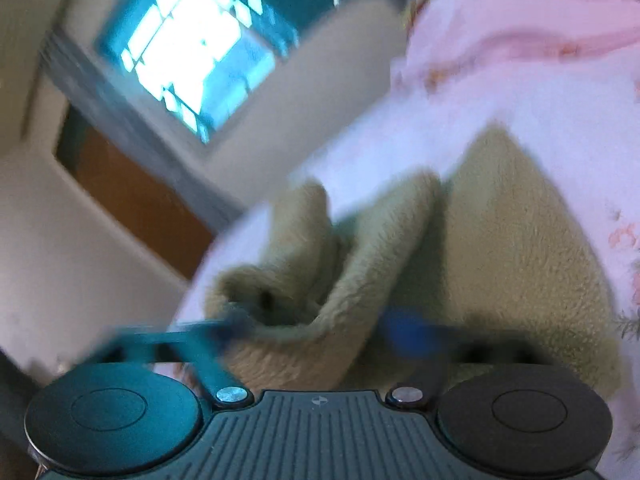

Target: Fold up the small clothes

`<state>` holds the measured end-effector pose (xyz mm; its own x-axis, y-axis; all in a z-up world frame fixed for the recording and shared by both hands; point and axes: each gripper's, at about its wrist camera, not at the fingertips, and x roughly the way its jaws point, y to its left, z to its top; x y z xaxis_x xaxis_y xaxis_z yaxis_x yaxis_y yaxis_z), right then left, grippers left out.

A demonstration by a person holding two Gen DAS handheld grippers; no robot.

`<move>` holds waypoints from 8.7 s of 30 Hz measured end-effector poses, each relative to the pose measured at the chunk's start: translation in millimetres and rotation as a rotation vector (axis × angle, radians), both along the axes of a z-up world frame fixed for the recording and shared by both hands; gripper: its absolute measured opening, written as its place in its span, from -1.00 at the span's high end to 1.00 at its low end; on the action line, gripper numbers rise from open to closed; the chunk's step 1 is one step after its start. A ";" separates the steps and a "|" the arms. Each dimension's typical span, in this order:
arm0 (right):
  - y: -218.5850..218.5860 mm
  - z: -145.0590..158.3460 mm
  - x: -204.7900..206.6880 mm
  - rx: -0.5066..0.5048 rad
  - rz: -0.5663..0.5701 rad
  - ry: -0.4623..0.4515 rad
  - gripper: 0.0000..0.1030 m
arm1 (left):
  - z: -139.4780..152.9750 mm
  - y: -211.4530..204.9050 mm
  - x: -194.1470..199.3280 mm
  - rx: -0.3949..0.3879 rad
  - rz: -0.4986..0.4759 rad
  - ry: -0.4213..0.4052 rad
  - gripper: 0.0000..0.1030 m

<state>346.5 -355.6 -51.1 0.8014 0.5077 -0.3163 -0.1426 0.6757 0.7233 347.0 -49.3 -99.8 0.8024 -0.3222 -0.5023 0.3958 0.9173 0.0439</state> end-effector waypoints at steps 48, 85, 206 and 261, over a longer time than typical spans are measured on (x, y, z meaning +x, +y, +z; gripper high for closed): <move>-81.9 -95.2 -39.0 0.021 -0.248 0.115 0.60 | 50.1 2.0 60.0 -0.399 -0.019 0.173 -0.56; -30.4 10.3 -12.9 -0.470 -0.159 -0.075 0.05 | 22.3 -42.9 -21.6 -0.145 0.047 0.112 -0.63; -40.5 -14.8 -154.6 -0.386 -0.153 0.015 -0.55 | 19.1 23.6 -114.7 -0.257 0.180 0.254 -0.65; -144.6 -145.7 166.1 0.334 0.317 0.219 -1.00 | -78.5 16.7 203.5 -0.918 -0.452 0.764 -0.85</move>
<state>512.6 -500.2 -196.8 0.5242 0.8175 -0.2387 -0.1240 0.3506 0.9283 550.5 -32.6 -178.3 0.1377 -0.9624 -0.2340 0.3237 0.2671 -0.9077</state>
